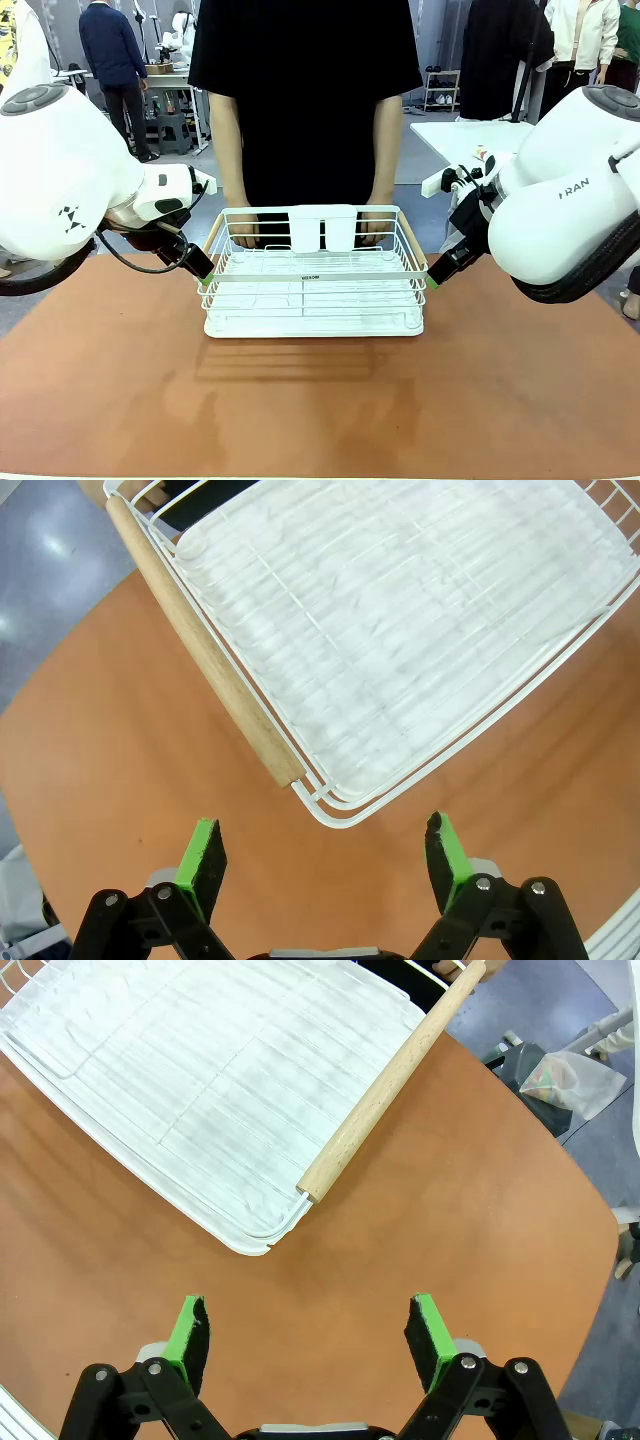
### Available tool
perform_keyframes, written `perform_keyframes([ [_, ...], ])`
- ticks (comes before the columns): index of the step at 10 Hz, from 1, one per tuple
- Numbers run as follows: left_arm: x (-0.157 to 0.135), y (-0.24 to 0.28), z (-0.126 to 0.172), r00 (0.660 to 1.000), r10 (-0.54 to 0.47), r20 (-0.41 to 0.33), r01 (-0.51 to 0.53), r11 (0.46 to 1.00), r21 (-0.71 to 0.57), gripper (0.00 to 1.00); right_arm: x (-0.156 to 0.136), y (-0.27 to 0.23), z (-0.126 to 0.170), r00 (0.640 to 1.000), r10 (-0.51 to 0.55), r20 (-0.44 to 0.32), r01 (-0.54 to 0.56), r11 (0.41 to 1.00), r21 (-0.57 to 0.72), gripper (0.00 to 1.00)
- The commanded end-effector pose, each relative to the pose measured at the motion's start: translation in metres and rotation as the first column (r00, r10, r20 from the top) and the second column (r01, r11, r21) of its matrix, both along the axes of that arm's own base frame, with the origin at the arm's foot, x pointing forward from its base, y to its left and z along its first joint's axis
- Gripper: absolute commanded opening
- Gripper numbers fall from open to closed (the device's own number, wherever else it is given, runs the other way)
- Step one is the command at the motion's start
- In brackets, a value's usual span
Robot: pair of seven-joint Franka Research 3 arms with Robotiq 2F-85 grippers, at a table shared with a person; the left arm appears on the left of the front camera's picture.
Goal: Clean the table.
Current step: Pick up the Lint Roller when the human hands it over.
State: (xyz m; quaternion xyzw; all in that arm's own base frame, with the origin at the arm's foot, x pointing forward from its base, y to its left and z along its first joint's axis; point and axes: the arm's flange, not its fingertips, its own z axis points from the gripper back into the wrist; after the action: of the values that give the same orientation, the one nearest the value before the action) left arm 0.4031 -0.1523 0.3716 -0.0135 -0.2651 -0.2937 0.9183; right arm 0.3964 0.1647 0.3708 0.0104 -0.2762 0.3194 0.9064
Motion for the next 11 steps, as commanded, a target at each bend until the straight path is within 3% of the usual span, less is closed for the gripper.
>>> perform_keyframes([
  [1,0.0,0.0,0.0,1.0,0.001,0.0,-0.001,1.0,0.0,1.0,0.0,0.0,0.0,1.0,0.0,0.0,0.0,1.0,0.001,1.0],
  [3,0.0,0.0,0.0,1.0,0.0,0.0,0.0,1.0,0.0,1.0,0.0,0.0,0.0,1.0,0.0,0.0,0.0,1.0,0.0,1.0],
  [4,0.005,0.001,0.022,0.996,-0.016,-0.086,0.009,0.997,-0.076,1.0,-0.001,-0.003,0.022,0.998,-0.039,-0.04,0.042,0.996,0.074,1.0],
  [6,0.015,0.022,0.061,0.96,-0.051,-0.276,-0.022,0.967,-0.255,1.0,0.0,-0.025,0.066,0.979,-0.064,-0.192,0.099,0.979,0.177,1.0],
  [8,0.022,0.068,0.09,0.93,-0.016,-0.367,-0.159,0.883,-0.441,1.0,0.006,-0.057,0.093,0.952,-0.098,-0.29,0.179,0.946,0.271,1.0],
  [11,0.016,0.145,0.11,0.912,-0.069,-0.404,-0.24,0.709,-0.663,1.0,0.013,-0.135,0.122,0.842,-0.057,-0.537,0.382,0.766,0.518,1.0],
])
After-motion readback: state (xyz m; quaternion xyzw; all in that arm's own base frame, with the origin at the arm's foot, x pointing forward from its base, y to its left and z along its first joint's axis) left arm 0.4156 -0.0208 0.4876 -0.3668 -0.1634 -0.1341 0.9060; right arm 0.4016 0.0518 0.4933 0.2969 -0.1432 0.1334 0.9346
